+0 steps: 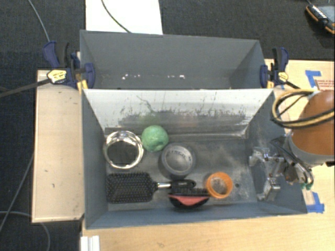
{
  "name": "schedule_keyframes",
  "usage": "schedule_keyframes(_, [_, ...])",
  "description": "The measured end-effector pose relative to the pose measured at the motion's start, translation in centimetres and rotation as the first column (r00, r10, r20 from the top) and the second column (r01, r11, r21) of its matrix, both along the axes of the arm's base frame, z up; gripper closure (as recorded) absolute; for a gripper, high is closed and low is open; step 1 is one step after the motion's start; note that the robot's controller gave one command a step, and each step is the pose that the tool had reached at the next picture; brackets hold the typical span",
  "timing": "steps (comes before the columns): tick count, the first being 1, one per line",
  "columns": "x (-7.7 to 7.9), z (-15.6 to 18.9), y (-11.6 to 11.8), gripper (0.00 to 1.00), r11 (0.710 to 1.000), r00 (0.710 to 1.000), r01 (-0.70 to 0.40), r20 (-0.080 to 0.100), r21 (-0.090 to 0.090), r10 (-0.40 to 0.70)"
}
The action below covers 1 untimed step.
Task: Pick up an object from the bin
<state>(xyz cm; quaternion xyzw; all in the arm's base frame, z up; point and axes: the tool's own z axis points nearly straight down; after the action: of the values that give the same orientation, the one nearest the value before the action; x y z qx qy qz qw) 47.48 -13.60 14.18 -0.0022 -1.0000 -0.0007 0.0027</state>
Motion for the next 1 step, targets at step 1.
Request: schedule_keyframes(1, [0.21, 0.42, 0.09, 0.0, 1.0, 1.0, -0.007, 0.008, -0.002, 0.007])
